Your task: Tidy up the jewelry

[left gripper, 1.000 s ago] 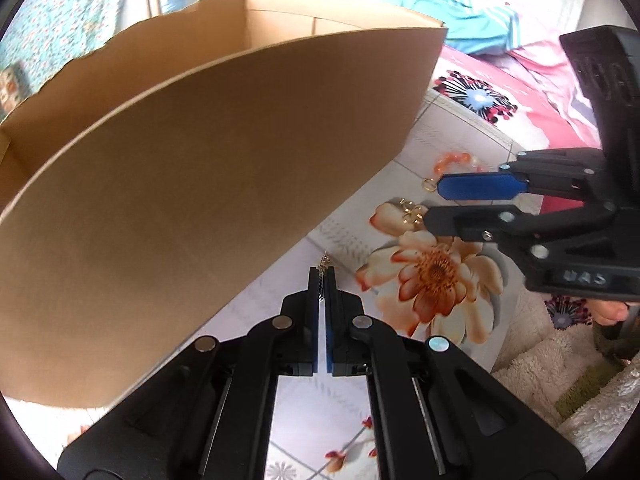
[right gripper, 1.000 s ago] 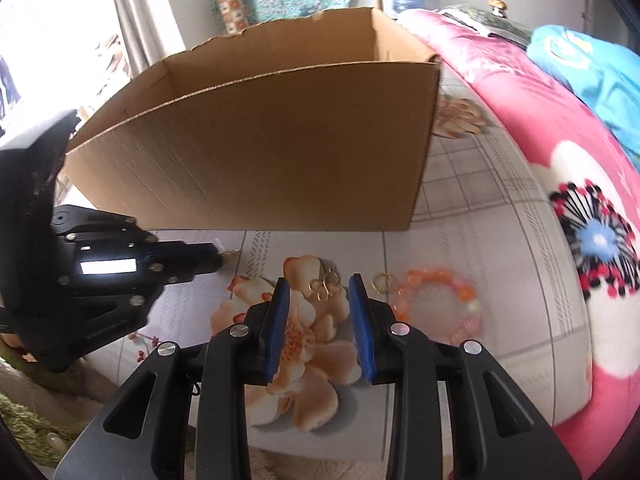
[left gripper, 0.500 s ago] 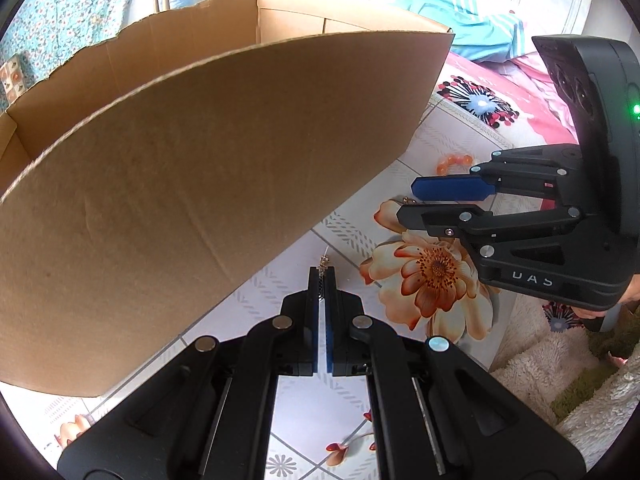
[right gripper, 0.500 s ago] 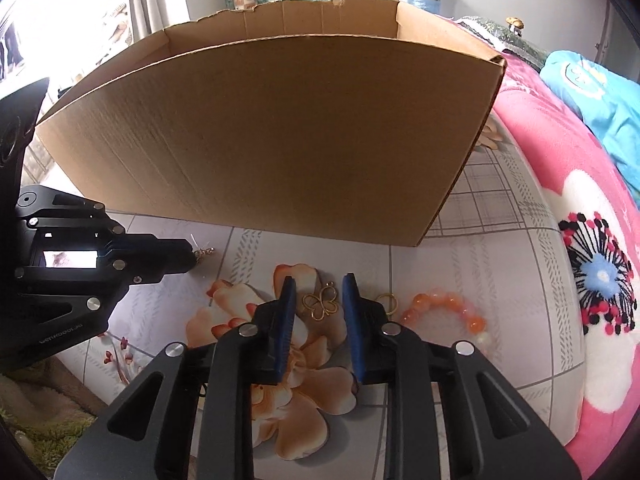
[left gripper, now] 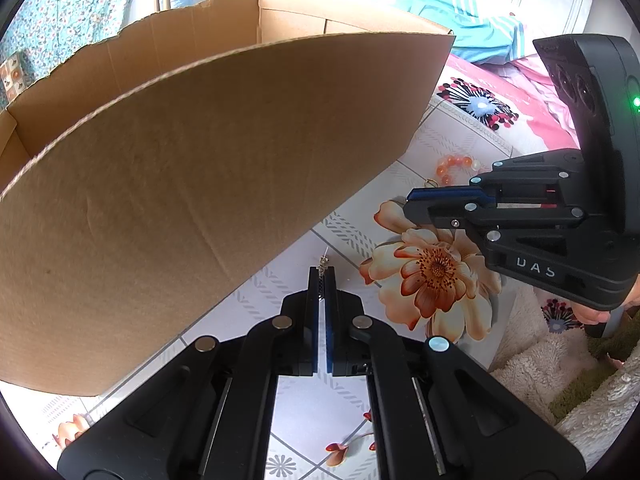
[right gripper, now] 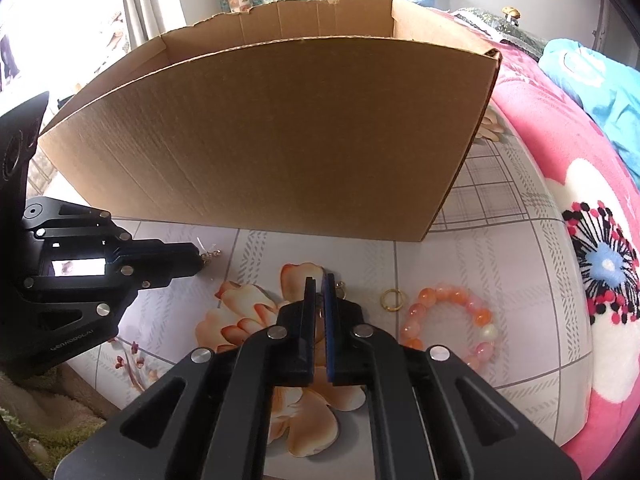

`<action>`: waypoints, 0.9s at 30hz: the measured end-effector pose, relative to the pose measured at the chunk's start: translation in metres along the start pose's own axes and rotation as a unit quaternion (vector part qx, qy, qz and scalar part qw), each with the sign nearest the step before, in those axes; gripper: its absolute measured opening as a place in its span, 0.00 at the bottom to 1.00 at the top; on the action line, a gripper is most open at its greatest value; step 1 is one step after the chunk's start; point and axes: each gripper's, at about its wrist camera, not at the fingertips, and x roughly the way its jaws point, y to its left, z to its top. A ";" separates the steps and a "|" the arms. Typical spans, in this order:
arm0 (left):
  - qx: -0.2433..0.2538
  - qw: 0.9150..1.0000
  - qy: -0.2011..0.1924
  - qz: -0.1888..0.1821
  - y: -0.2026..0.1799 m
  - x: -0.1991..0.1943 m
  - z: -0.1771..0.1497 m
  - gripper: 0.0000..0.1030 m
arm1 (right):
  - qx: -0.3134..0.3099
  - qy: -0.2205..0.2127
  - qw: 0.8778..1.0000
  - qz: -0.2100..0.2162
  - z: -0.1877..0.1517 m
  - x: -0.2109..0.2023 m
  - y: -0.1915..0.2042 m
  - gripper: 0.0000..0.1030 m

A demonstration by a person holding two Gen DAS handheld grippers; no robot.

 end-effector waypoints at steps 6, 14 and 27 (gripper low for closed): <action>0.000 1.000 0.001 0.001 0.000 -0.001 -0.001 0.02 | 0.017 0.000 1.000 0.013 -0.003 -0.008 -0.001 0.04; -0.001 1.000 0.000 -0.001 0.000 0.000 -0.001 0.02 | 0.056 0.014 0.998 0.013 -0.008 -0.003 -0.014 0.07; 0.000 1.000 0.000 -0.002 0.000 0.000 -0.001 0.02 | 0.064 0.023 0.995 0.068 -0.009 0.000 -0.002 0.16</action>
